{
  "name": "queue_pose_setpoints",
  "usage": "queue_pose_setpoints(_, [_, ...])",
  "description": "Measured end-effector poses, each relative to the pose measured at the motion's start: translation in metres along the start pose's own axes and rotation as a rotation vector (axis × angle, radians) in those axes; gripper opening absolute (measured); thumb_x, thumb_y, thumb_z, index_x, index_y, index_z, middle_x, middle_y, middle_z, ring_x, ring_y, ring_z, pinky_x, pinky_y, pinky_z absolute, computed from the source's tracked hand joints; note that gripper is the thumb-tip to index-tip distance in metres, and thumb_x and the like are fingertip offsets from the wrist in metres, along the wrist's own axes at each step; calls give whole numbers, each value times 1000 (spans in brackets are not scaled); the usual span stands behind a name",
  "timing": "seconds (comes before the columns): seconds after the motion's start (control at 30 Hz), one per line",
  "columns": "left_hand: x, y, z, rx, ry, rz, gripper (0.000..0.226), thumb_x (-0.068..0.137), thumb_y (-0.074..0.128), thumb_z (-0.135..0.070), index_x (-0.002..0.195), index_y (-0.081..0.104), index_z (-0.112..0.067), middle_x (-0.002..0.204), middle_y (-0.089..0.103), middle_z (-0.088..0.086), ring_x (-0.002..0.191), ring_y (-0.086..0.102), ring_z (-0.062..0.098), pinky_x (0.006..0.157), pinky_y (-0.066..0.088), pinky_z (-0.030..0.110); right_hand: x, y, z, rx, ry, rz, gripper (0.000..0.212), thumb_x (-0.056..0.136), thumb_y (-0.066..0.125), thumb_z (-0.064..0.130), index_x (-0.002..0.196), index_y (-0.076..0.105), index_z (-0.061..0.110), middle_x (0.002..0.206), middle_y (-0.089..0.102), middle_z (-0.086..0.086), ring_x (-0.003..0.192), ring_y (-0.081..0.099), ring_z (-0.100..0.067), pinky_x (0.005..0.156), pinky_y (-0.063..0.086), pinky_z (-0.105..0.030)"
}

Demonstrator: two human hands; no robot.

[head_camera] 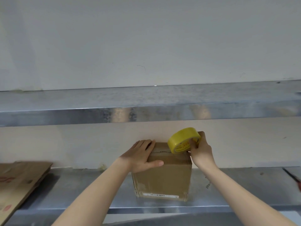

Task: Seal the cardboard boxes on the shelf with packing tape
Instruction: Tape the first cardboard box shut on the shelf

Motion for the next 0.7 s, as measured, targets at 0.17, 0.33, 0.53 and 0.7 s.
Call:
queue_pose_setpoints(0.17, [1, 1, -2, 47, 1, 48, 83, 91, 24, -69, 154, 3, -20, 159, 8, 3, 145, 7, 21, 119, 12, 36, -1, -1, -1, -7, -26, 12, 4, 101, 42, 18, 102, 40, 21, 82, 64, -9, 77, 65, -32, 74, 55, -54])
queue_pose_setpoints(0.33, [-4, 7, -5, -63, -52, 118, 66, 97, 16, -61, 152, -9, -33, 161, -15, 0, 147, -17, 15, 120, -3, 36, 1, -3, -5, 47, 11, 24, 7, 99, 44, 15, 95, 41, 19, 82, 62, -12, 81, 64, -34, 74, 55, -58])
queue_pose_setpoints(0.53, [-5, 10, -3, -134, -64, 109, 60, 98, 12, -59, 151, -7, -38, 159, -19, -7, 145, -21, 10, 120, -6, 33, 1, -13, -6, 153, 53, 5, 4, 100, 40, 3, 101, 41, 7, 81, 53, -8, 76, 59, -17, 67, 60, -42])
queue_pose_setpoints(0.7, [-4, 14, -1, -155, -70, 103, 57, 98, 10, -60, 150, -7, -42, 159, -20, -9, 144, -22, 9, 120, -6, 35, 4, -33, -14, 102, 32, -39, 8, 101, 37, 6, 107, 41, 10, 84, 52, -6, 77, 58, -16, 62, 57, -34])
Point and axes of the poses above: each hand's wrist, its own x-axis towards the middle knuckle, its own y-axis out of the palm, z = x × y, the point moved 6 cm from there along x, towards the middle knuckle
